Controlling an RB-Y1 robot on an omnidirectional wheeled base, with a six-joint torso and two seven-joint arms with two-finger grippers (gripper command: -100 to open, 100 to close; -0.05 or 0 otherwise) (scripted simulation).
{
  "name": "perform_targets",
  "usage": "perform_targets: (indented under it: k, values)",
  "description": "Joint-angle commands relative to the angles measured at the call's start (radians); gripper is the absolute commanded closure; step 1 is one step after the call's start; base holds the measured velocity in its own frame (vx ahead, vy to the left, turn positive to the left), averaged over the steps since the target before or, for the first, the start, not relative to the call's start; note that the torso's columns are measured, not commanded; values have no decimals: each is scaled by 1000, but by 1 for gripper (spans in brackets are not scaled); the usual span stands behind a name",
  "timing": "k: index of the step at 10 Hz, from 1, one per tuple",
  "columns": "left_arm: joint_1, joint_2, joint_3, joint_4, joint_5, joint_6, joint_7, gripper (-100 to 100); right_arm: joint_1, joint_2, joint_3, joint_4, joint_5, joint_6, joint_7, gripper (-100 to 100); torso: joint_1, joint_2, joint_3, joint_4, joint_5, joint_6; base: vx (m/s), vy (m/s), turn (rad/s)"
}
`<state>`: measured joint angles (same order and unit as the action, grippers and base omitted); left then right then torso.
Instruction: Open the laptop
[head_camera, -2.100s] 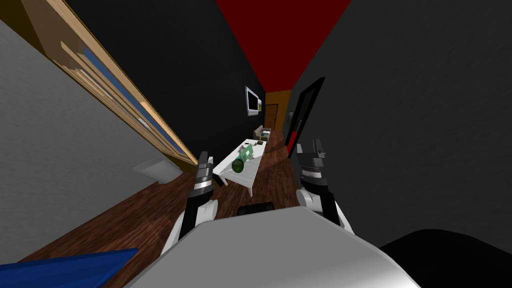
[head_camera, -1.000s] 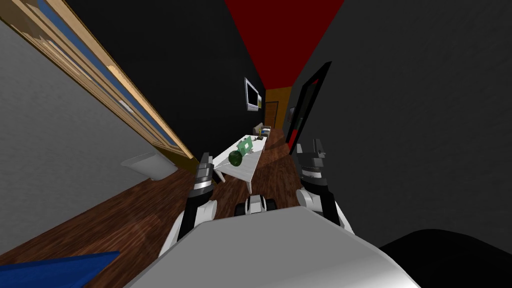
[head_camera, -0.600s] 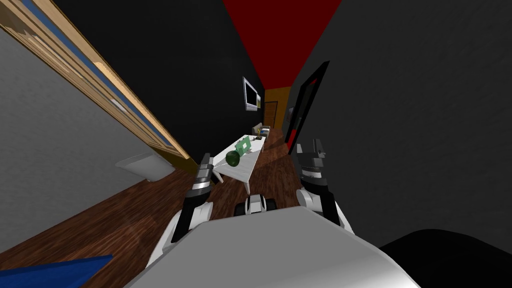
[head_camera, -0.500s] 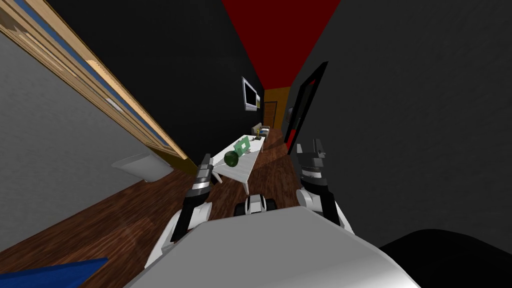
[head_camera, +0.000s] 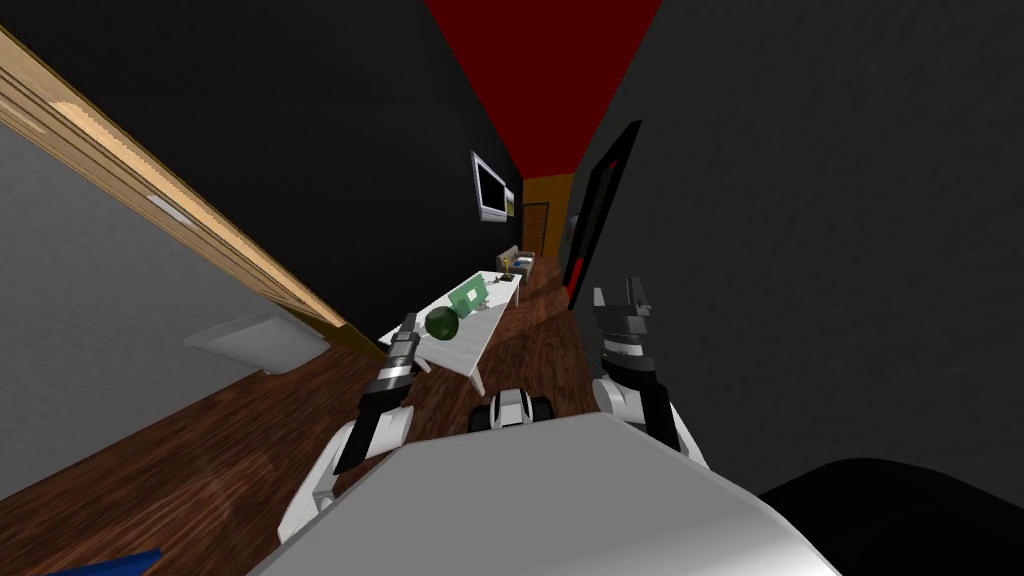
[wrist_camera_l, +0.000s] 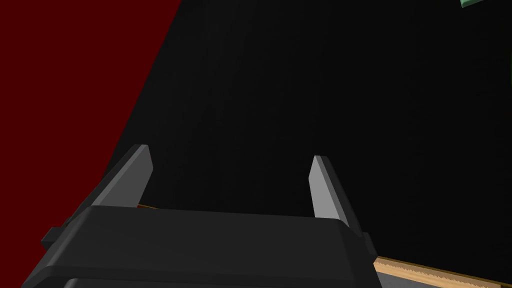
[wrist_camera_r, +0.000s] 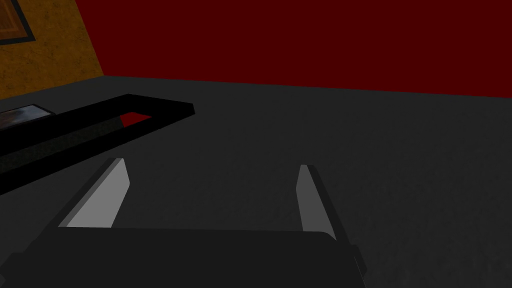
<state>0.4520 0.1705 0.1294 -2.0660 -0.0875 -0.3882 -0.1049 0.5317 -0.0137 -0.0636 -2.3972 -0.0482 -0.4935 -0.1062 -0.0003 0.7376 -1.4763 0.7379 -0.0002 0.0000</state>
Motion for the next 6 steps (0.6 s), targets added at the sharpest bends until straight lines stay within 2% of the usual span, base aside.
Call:
perform_targets:
  k: [1,5,6]
  values:
    - [-23,-2,47,55,12,38,16,-100,0,0,0,0,0,0,0,0,1,1,1,0,0,0,63,-191,-27]
    - [-53,-4,120,145,30,69,25,-100,0,0,0,0,0,0,0,0,2,0,0,0,1,0,96,-134,-16]
    - [-67,-3,153,187,35,81,22,-100,0,0,0,0,0,0,0,0,2,0,0,0,1,0,167,-91,-22]
